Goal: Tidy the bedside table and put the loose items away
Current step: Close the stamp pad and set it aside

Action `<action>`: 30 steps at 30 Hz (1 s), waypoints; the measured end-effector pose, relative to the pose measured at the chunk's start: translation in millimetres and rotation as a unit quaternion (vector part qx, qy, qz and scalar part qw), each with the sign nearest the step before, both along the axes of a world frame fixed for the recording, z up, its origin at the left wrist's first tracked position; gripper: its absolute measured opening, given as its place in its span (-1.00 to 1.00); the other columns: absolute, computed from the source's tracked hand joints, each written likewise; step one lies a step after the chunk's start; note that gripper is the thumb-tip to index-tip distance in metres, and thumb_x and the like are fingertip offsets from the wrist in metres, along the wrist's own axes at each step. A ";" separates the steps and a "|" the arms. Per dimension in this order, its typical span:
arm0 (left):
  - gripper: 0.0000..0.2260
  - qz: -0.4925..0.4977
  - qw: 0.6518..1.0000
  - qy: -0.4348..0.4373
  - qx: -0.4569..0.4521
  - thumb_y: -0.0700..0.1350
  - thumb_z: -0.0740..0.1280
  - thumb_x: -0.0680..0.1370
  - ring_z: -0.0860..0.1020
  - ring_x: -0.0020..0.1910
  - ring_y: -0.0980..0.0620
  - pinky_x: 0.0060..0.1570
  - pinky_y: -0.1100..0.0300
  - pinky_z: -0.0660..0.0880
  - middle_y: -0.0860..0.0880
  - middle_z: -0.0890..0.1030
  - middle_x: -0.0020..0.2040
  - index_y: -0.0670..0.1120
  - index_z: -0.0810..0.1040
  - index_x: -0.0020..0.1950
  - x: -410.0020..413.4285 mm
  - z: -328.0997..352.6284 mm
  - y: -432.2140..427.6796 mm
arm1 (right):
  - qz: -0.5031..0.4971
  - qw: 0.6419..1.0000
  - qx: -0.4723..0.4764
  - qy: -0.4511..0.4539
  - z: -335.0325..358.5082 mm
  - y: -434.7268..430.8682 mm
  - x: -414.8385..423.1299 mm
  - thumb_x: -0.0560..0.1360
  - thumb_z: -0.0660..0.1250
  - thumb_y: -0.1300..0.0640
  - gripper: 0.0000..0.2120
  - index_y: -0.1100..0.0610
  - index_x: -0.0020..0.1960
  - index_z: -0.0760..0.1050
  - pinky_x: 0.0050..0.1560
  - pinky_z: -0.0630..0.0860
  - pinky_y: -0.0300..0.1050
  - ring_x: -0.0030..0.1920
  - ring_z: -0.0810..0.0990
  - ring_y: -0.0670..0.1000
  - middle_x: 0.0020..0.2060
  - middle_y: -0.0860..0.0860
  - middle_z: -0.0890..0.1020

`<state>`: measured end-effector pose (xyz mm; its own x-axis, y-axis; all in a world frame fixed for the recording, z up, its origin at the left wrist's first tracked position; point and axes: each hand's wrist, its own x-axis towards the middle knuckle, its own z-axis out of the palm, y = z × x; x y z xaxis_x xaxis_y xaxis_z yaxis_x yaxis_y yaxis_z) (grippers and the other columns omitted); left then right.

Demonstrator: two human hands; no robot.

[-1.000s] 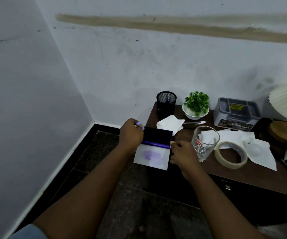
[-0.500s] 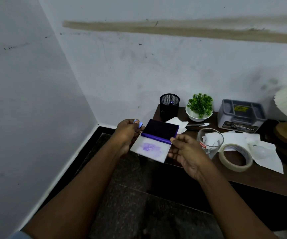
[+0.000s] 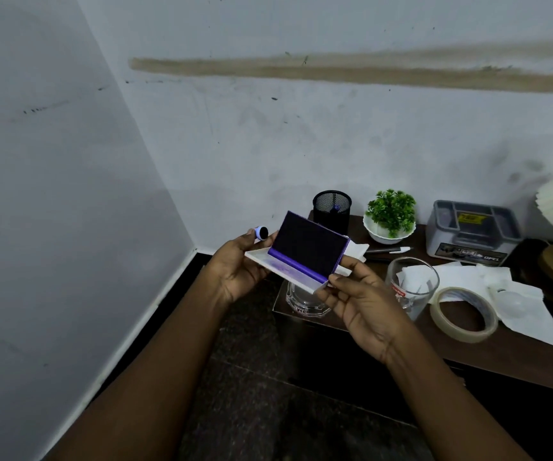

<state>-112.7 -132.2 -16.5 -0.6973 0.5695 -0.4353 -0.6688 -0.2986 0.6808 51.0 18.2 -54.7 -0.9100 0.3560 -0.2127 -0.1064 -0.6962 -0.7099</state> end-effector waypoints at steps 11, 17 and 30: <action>-0.69 0.250 0.951 0.039 -0.180 -0.07 0.11 0.69 0.54 -0.33 -0.08 -0.25 0.09 0.50 -0.12 0.57 -0.27 -0.10 0.45 -0.22 9.5 -15.7 28.2 | 0.137 0.990 0.034 -0.007 5.9 -9.7 5.9 0.56 0.24 0.39 -0.64 0.28 0.34 0.48 0.24 0.59 0.17 0.21 0.63 0.37 0.21 0.32 0.64; -0.80 0.327 0.900 0.098 -0.272 -0.15 0.19 0.67 0.49 -0.33 0.01 -0.48 0.29 0.37 -0.15 0.54 -0.10 -0.26 0.52 0.11 1.0 -24.9 30.1 | 0.142 0.938 0.312 -0.049 8.2 -30.9 7.1 0.44 0.45 -0.20 -0.62 -0.16 0.23 0.56 0.11 0.67 0.14 0.15 0.69 0.05 0.17 -0.03 0.69; -0.95 0.213 0.811 0.478 -0.261 -0.09 0.31 0.66 0.65 0.01 -0.07 0.15 -0.11 0.56 -0.11 0.69 0.04 -0.05 0.52 0.05 35.4 -2.0 57.4 | -0.098 0.952 0.291 -0.013 21.7 5.3 19.4 0.59 0.37 0.29 -0.84 0.19 0.16 0.54 -0.03 0.69 0.03 -0.03 0.75 0.06 -0.05 0.03 0.76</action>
<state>-77.4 -74.7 -18.5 -0.9433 0.0998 0.3167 0.3280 0.1320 0.9354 70.4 23.6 -33.1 -0.8109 0.5831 0.0499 -0.1703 -0.1536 -0.9733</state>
